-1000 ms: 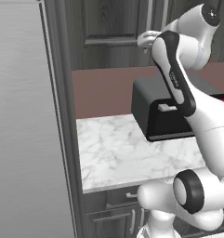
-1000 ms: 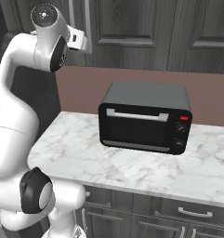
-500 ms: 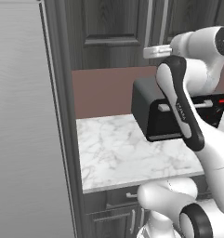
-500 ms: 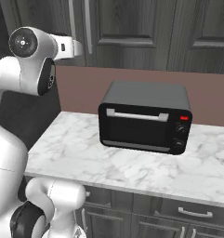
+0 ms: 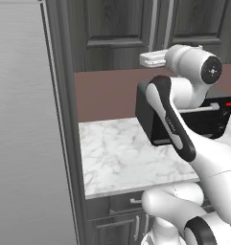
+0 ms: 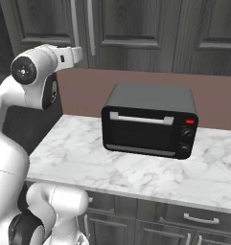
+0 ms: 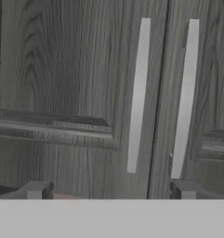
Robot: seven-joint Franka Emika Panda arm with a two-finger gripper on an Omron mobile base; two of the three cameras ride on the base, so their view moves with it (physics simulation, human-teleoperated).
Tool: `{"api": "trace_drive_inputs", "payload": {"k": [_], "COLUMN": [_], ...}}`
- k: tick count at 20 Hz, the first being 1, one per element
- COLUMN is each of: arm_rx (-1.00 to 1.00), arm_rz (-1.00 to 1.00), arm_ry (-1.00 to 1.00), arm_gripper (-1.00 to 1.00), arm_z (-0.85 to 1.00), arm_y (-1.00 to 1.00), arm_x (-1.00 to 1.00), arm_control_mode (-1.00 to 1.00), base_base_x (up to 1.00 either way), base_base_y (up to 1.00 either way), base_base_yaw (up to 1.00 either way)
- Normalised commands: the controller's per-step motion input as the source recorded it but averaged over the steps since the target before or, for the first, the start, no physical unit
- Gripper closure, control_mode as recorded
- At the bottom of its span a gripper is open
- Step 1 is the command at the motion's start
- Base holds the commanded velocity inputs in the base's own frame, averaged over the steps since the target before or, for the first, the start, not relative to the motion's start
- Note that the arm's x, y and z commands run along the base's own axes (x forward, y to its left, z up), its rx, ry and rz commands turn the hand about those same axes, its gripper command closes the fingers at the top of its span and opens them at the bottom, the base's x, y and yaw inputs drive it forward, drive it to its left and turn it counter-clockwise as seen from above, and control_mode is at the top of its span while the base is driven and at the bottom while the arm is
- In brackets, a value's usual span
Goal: Move the bowls from the cabinet to the plates on the dining table.
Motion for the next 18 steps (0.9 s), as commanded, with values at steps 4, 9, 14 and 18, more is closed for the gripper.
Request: {"api": "trace_drive_inputs", "payload": {"k": [4,9,14,18], "arm_rx": [0.02,0.07,0.1,0.05], "arm_rz": [-0.07,-0.04,-0.02,0.0], "arm_ry": [-0.18,-0.2,-0.21,-0.1], "arm_gripper": [-1.0,-1.0,-1.0,-1.0], "arm_z": [0.22,0.21,0.15,0.08], "arm_y": [0.02,-0.04,-0.15,-0.07], "arm_x": [0.29,0.1,-0.02,-0.02], "arm_control_mode": [-1.0,-1.0,-1.0,-1.0], "base_base_x": [0.0,0.0,0.0,0.0], "base_base_y": [0.0,0.0,0.0,0.0], "base_base_yaw": [0.0,0.0,0.0,0.0]}}
